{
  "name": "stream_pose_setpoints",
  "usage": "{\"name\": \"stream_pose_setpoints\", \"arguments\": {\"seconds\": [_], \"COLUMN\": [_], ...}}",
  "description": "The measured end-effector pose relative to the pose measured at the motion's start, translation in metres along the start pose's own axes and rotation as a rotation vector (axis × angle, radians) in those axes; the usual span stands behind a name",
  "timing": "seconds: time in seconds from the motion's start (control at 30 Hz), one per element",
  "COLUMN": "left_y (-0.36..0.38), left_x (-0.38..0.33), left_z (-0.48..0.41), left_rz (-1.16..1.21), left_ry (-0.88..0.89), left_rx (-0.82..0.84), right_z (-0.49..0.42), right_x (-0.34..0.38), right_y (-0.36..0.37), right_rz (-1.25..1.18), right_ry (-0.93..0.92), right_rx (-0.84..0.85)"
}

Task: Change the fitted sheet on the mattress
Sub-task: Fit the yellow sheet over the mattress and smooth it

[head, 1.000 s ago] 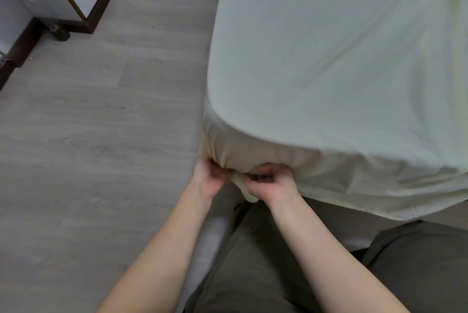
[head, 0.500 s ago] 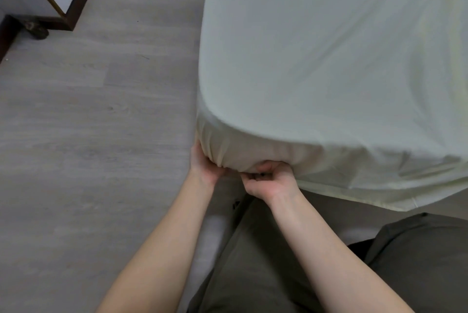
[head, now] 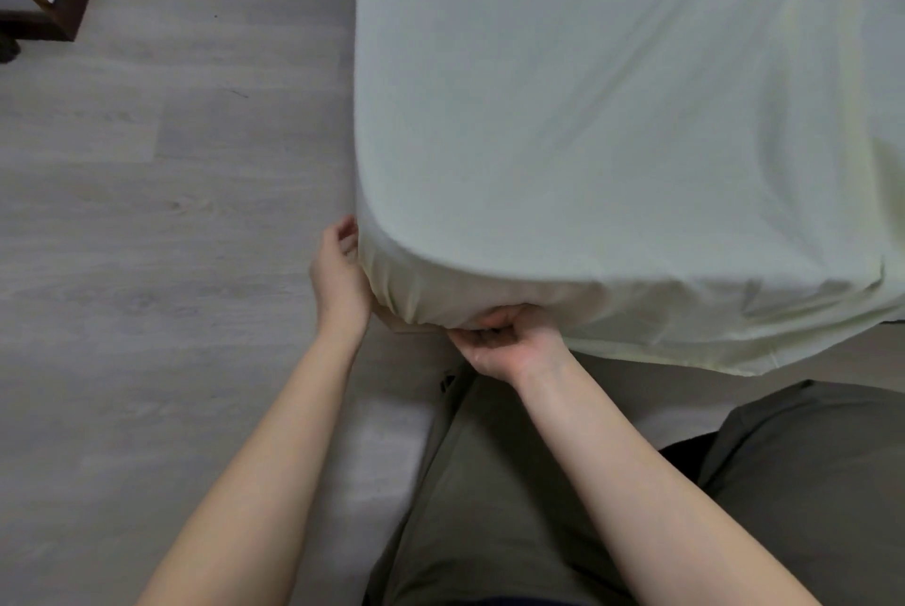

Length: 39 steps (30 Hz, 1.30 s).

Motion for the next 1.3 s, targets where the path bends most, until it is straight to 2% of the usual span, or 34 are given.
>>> {"name": "stream_pose_setpoints", "arguments": {"seconds": [0.07, 0.17, 0.2, 0.27, 0.37, 0.43, 0.5, 0.6, 0.73, 0.8, 0.93, 1.0, 1.03, 1.1, 1.17, 1.23, 1.3], "left_y": [-0.012, -0.017, -0.008, 0.027, 0.081, 0.105, 0.125, 0.151, 0.184, 0.202, 0.244, 0.276, 0.297, 0.342, 0.383, 0.420, 0.454], "left_x": [0.000, 0.040, 0.055, 0.075, 0.069, 0.049, 0.023, -0.024, -0.095, -0.126, -0.182, -0.207, -0.216, -0.225, -0.231, -0.237, -0.241], "left_z": [0.024, 0.072, 0.087, 0.110, 0.128, 0.134, 0.141, 0.154, 0.189, 0.213, 0.248, 0.249, 0.245, 0.234, 0.228, 0.232, 0.244], "left_rz": [0.025, 0.063, 0.077, 0.140, 0.150, 0.064, -0.043, -0.279, -0.411, -0.464, -0.612, -0.730, -0.810, -0.959, -1.033, -1.039, -1.066], "left_ry": [0.074, -0.060, -0.125, -0.227, -0.222, -0.129, 0.009, 0.283, 0.693, 0.893, 1.242, 1.293, 1.263, 1.156, 1.102, 1.081, 1.077], "left_rx": [-0.092, -0.191, -0.154, 0.036, 0.347, 0.483, 0.595, 0.703, 0.807, 0.841, 0.796, 0.751, 0.752, 0.790, 0.818, 0.820, 0.812], "right_z": [-0.001, -0.002, -0.002, -0.003, 0.001, 0.007, 0.019, 0.052, 0.119, 0.160, 0.231, 0.265, 0.276, 0.286, 0.289, 0.287, 0.290], "right_x": [0.008, 0.012, 0.014, 0.018, 0.040, 0.066, 0.092, 0.146, 0.224, 0.260, 0.327, 0.362, 0.380, 0.419, 0.457, 0.496, 0.533], "right_y": [-0.003, -0.010, -0.014, -0.024, -0.044, -0.063, -0.084, -0.124, -0.146, -0.150, -0.146, -0.131, -0.122, -0.104, -0.103, -0.113, -0.125], "right_rz": [0.103, 0.238, 0.320, 0.563, 1.007, 1.051, 0.853, 0.476, 0.213, 0.232, 0.454, 0.657, 0.806, 1.181, 1.411, 1.484, 1.538], "right_ry": [0.015, 0.065, 0.078, 0.094, 0.002, -0.122, -0.231, -0.488, -0.876, -1.041, -1.298, -1.432, -1.470, -1.436, -1.303, -1.159, -1.091], "right_rx": [-0.004, 0.011, 0.022, 0.031, -0.038, -0.087, -0.094, -0.181, -0.167, -0.224, -0.388, -0.490, -0.548, -0.767, -0.969, -0.990, -0.986]}}
Point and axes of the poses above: each hand's wrist, its own z-axis away from the middle knuckle, its own y-axis out of the palm, x = y × z, the point moved 10 cm from there along -z, towards the middle knuckle, and after that the axes turned 11 degrees about x, right-handed, at the moved point
